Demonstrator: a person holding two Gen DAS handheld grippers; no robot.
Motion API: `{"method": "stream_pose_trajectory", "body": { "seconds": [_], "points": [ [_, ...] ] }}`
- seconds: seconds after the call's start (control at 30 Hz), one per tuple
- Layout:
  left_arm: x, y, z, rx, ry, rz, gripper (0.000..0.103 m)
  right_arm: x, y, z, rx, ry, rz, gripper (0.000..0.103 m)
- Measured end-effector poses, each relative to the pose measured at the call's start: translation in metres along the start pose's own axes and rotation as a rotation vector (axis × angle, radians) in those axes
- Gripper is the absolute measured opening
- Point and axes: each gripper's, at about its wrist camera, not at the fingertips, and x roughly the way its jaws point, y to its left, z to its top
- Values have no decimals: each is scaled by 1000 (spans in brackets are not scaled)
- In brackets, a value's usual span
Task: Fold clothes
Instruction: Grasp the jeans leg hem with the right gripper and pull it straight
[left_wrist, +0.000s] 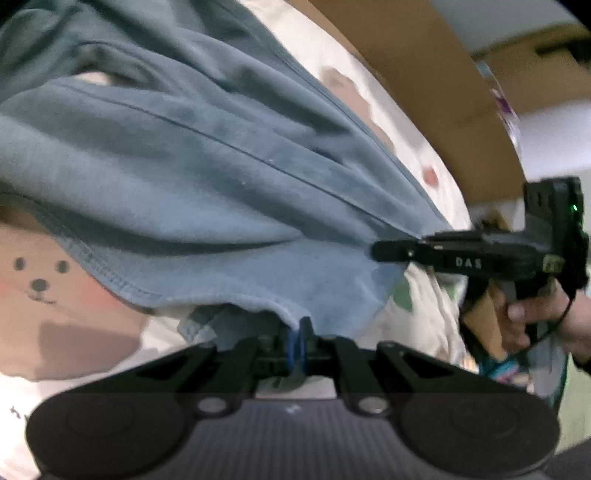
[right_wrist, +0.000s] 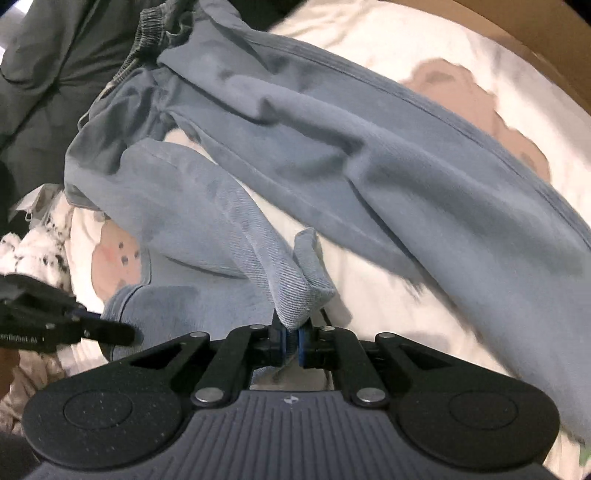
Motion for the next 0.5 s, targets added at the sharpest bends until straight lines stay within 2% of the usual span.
{"method": "stream_pose_trajectory", "body": {
  "seconds": [0.17,0.3,0.4,0.5],
  "points": [
    [7,-9,-7,80,73,-43,3,-17,-20,-26,59,-12,11,4],
    [12,-14,-12,82,95,-68,5,-29,-30,-45,79,-24,4,3],
    [13,-16,-12,94,106,-56,12,-38,-36,-57,85,-34,-5,3],
    [13,-18,-13,114,117,-28,13,-43,-45,-67,107,-35,-33,2]
  ]
}}
